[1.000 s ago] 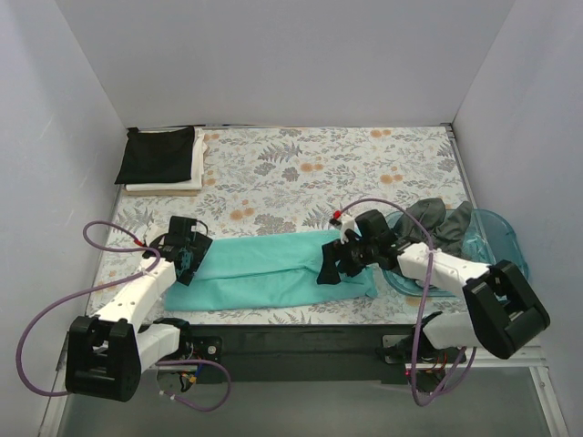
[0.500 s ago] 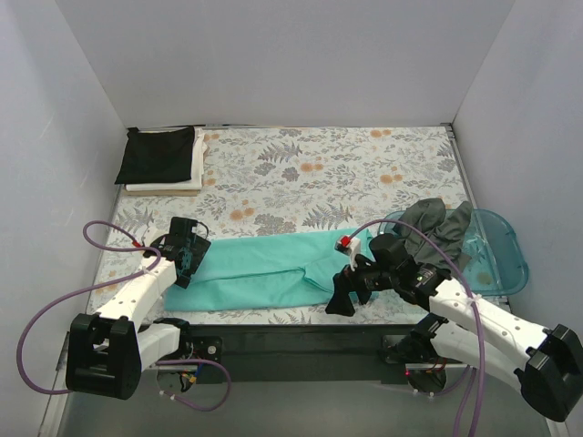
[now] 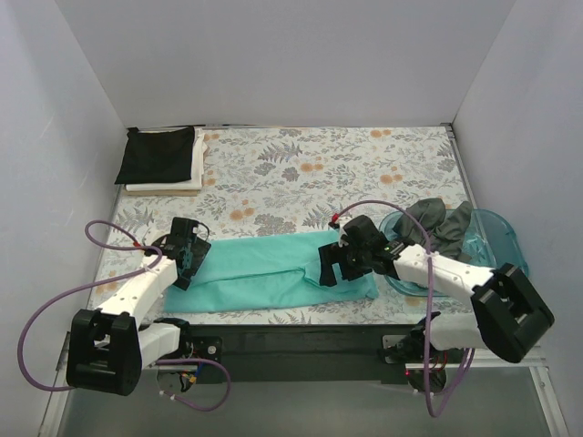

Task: Fold and stack the t-shirts
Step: Fold the tshirt

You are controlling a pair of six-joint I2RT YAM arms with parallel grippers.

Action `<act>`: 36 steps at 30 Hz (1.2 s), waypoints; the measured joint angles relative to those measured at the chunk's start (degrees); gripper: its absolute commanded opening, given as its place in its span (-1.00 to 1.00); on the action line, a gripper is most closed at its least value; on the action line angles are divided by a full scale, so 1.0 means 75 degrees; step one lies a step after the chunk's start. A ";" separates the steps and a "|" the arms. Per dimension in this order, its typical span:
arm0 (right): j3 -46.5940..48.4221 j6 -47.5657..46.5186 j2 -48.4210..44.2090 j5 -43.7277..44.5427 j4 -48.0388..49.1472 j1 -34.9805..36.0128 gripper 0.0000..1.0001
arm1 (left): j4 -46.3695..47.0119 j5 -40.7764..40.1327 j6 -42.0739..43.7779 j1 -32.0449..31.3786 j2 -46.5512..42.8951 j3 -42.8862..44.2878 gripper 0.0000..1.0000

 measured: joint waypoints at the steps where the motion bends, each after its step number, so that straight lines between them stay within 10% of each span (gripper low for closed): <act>1: 0.0087 0.0020 0.0268 0.0006 0.0035 -0.0041 0.97 | 0.0032 0.0000 0.0000 -0.0003 0.0029 0.0000 0.75; 16: 0.3445 -0.0571 0.4127 -0.0425 0.0909 -0.1513 0.97 | 0.0087 -0.0344 -0.0501 -0.1422 0.0280 0.0061 0.73; 28: 0.7257 -0.1734 0.6953 -0.1078 0.0600 -0.2002 0.97 | 0.0571 -0.0256 -0.0845 -0.4342 0.0428 0.0044 0.70; 36: 1.0180 -0.2014 0.8871 -0.1641 0.0242 -0.2031 0.97 | 0.0530 -0.0507 -0.0857 -0.6860 0.2620 0.1740 0.73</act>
